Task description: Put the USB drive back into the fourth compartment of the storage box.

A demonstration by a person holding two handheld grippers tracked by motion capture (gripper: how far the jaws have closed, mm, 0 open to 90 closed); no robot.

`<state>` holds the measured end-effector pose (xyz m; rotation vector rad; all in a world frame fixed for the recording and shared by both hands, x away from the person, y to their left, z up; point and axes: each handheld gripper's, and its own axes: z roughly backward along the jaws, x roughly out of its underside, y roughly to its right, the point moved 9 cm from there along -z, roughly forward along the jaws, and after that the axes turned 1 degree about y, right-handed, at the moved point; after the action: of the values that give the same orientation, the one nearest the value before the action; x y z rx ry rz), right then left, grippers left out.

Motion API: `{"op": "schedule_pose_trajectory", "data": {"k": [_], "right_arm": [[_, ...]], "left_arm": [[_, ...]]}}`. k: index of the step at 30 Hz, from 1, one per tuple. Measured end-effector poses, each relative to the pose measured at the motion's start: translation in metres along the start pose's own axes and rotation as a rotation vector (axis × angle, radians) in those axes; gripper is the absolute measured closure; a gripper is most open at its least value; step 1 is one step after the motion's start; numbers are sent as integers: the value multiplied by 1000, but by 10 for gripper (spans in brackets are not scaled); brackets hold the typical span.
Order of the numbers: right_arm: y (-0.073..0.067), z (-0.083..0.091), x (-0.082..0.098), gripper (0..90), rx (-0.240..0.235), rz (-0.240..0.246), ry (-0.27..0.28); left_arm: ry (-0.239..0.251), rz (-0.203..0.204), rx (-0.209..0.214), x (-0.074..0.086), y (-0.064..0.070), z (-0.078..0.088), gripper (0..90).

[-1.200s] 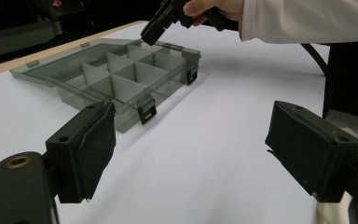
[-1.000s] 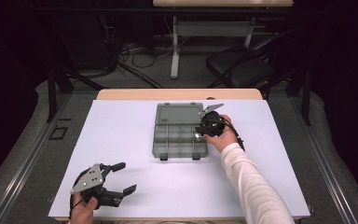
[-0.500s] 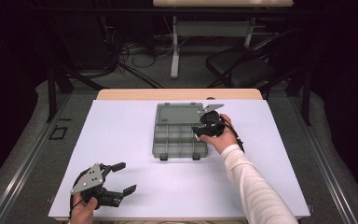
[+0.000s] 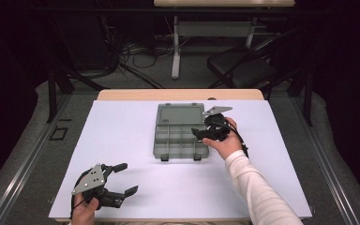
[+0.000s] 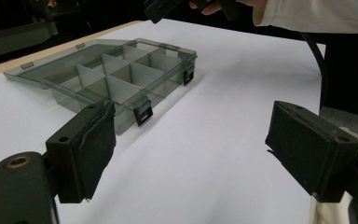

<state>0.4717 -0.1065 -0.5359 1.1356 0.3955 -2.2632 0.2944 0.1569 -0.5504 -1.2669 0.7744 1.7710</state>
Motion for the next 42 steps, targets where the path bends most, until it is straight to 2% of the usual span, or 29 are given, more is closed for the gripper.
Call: {"op": "schedule_pose_trajectory", "data": {"k": [2, 5, 9, 16, 24, 26, 29, 32, 35, 38, 40, 42], "right_arm": [[-2, 6, -1, 320, 3, -3, 12], [-8, 15, -1, 312, -29, -24, 30], [-15, 29, -1, 275, -23, 11, 68], [-29, 52, 2, 180, -60, -12, 111], [-40, 81, 13, 139, -58, -5, 167], [-39, 89, 18, 124, -43, -5, 180], [-38, 99, 28, 39, -41, -26, 200], [-36, 109, 41, 0, -34, -53, 213], [-32, 115, 54, 0, -13, -70, 223], [-29, 120, 69, 0, 7, -78, 210], [-28, 122, 79, 0, 23, -66, 208], [-28, 125, 89, 0, 43, -21, 204]], "left_arm": [[0, 2, 0, 0, 0, 0, 157], [0, 4, 0, 0, -1, -1, 158], [-1, 11, -5, 1, -2, 0, 158], [0, 9, -2, 0, 0, -1, 157], [-3, 5, -1, 1, 1, -2, 157], [-2, 6, -2, 1, 1, -2, 157], [2, 11, -5, 1, 0, -1, 157], [0, 12, -4, 1, -1, 0, 157], [5, 15, -5, 0, -1, 0, 157], [4, 15, -6, 0, -1, 0, 157], [5, 16, -7, 0, -1, 0, 157], [5, 14, -7, 0, -1, 0, 157]]}}
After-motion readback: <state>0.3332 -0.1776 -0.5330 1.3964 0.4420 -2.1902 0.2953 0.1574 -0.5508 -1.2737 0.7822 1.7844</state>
